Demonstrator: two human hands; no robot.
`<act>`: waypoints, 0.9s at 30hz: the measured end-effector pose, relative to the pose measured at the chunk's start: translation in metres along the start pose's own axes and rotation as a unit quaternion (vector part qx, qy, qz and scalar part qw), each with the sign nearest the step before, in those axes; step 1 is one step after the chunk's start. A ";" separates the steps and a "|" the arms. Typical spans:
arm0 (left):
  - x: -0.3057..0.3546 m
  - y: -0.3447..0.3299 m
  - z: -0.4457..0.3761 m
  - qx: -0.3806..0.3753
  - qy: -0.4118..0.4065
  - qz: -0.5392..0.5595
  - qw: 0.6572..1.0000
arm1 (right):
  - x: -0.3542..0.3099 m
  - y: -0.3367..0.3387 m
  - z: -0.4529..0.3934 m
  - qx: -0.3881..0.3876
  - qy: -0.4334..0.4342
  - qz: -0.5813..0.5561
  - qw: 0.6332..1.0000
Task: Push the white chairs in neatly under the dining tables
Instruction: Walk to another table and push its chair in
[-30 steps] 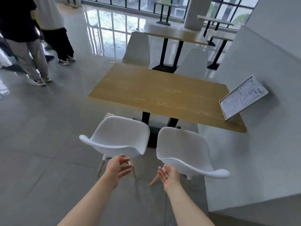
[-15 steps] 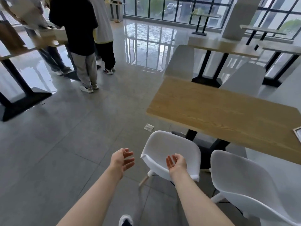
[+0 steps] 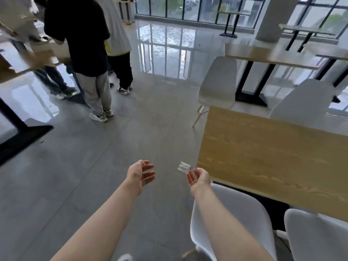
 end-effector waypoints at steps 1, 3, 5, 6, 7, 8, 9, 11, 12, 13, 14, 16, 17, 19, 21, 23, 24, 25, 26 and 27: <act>0.011 -0.002 -0.015 -0.002 -0.001 -0.004 1.000 | -0.003 -0.012 -0.009 0.003 0.004 -0.008 1.000; 0.044 -0.007 -0.060 -0.012 0.001 -0.014 1.000 | -0.008 -0.047 -0.039 0.022 0.011 -0.022 0.999; 0.080 -0.015 -0.106 -0.026 0.001 -0.027 0.999 | -0.011 -0.079 -0.070 0.048 0.019 -0.034 0.998; 0.102 -0.020 -0.129 -0.033 0.000 -0.037 0.999 | -0.013 -0.096 -0.084 0.060 0.021 -0.046 0.997; 0.124 -0.027 -0.151 -0.042 0.000 -0.044 0.998 | -0.017 -0.114 -0.098 0.070 0.026 -0.057 0.996; 0.145 -0.035 -0.171 -0.052 0.000 -0.054 0.997 | -0.020 -0.132 -0.110 0.078 0.028 -0.063 0.995; 0.166 -0.045 -0.190 -0.062 -0.003 -0.067 0.996 | -0.024 -0.150 -0.120 0.082 0.029 -0.067 0.994; 0.207 -0.071 -0.226 -0.086 -0.012 -0.085 0.993 | -0.041 -0.188 -0.140 0.082 0.041 -0.082 0.992; 0.224 -0.086 -0.243 -0.099 -0.013 -0.091 0.991 | -0.051 -0.204 -0.151 0.087 0.048 -0.092 0.991; 0.236 -0.101 -0.257 -0.109 -0.011 -0.096 0.989 | -0.062 -0.218 -0.159 0.093 0.051 -0.101 0.989; 0.246 -0.117 -0.271 -0.121 -0.004 -0.101 0.987 | -0.073 -0.231 -0.170 0.094 0.053 -0.111 0.988; 0.261 -0.151 -0.303 -0.146 0.016 -0.111 0.983 | -0.095 -0.257 -0.195 0.101 0.064 -0.130 0.984; 0.269 -0.168 -0.319 -0.159 0.022 -0.118 0.980 | -0.106 -0.270 -0.209 0.104 0.069 -0.136 0.983; 0.289 -0.206 -0.356 -0.180 0.024 -0.131 0.975 | -0.131 -0.298 -0.244 0.107 0.082 -0.145 0.980; 0.312 -0.237 -0.396 -0.190 0.019 -0.136 0.972 | -0.152 -0.329 -0.282 0.112 0.086 -0.150 0.979; 0.339 -0.258 -0.436 -0.179 0.024 -0.140 0.974 | -0.173 -0.364 -0.319 0.112 0.074 -0.157 0.979; 0.353 -0.266 -0.455 -0.172 0.029 -0.145 0.974 | -0.180 -0.380 -0.337 0.117 0.065 -0.163 0.977; 0.368 -0.273 -0.472 -0.167 0.033 -0.151 0.974 | -0.188 -0.396 -0.351 0.121 0.061 -0.166 0.977; 0.385 -0.281 -0.490 -0.164 0.032 -0.156 0.974 | -0.199 -0.414 -0.364 0.116 0.061 -0.164 0.978; 0.405 -0.292 -0.509 -0.164 0.026 -0.158 0.973 | -0.212 -0.434 -0.377 0.111 0.065 -0.165 0.978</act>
Point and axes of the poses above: each hand's wrist, its own z-axis away from the middle knuckle, its own y-axis out of the back of the hand, x = y × z, the point moved 6 cm from there along -z, towards the middle knuckle
